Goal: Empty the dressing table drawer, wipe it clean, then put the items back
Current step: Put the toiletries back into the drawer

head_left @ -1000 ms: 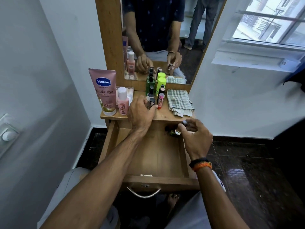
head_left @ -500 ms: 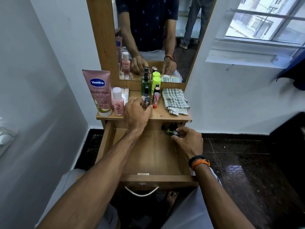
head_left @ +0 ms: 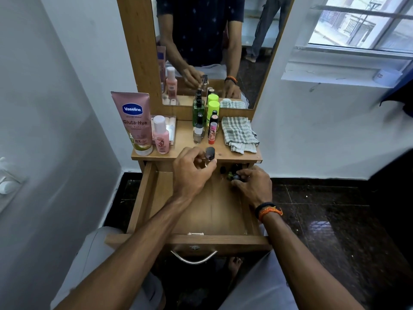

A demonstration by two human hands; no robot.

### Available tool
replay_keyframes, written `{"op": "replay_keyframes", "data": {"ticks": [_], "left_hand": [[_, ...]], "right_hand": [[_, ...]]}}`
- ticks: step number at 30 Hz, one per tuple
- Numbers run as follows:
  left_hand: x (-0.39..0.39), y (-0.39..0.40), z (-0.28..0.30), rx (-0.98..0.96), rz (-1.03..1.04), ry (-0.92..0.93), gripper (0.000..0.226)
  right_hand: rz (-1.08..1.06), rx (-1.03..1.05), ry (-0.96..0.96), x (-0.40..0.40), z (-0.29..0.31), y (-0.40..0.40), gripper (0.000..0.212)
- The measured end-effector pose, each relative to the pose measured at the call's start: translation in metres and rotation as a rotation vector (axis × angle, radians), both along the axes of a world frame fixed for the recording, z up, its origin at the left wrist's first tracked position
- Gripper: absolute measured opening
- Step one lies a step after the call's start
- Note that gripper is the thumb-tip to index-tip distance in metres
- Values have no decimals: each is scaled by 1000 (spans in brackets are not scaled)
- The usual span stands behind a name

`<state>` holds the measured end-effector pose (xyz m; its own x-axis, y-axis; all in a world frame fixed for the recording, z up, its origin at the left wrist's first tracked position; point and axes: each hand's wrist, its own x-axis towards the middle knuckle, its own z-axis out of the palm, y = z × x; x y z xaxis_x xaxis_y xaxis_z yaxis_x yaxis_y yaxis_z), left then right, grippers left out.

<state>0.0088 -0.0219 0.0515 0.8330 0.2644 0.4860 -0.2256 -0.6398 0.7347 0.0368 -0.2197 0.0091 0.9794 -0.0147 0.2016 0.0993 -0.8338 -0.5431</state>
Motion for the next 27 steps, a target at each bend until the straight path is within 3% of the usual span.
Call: {"op": "replay_keyframes", "data": {"ticks": [10,18,27], "left_hand": [[-4,-9,-35,73,-265,285,20],[12,-23,-50,113,-263,522,13],[24,-31,-58,69,-233,570,15]], "right_hand": [[-19,-104,7,1,-8,-5,31],[-17,-130,58,-1,-6,-3,32],[-32,-35,33,2,-14,-7,36]]}}
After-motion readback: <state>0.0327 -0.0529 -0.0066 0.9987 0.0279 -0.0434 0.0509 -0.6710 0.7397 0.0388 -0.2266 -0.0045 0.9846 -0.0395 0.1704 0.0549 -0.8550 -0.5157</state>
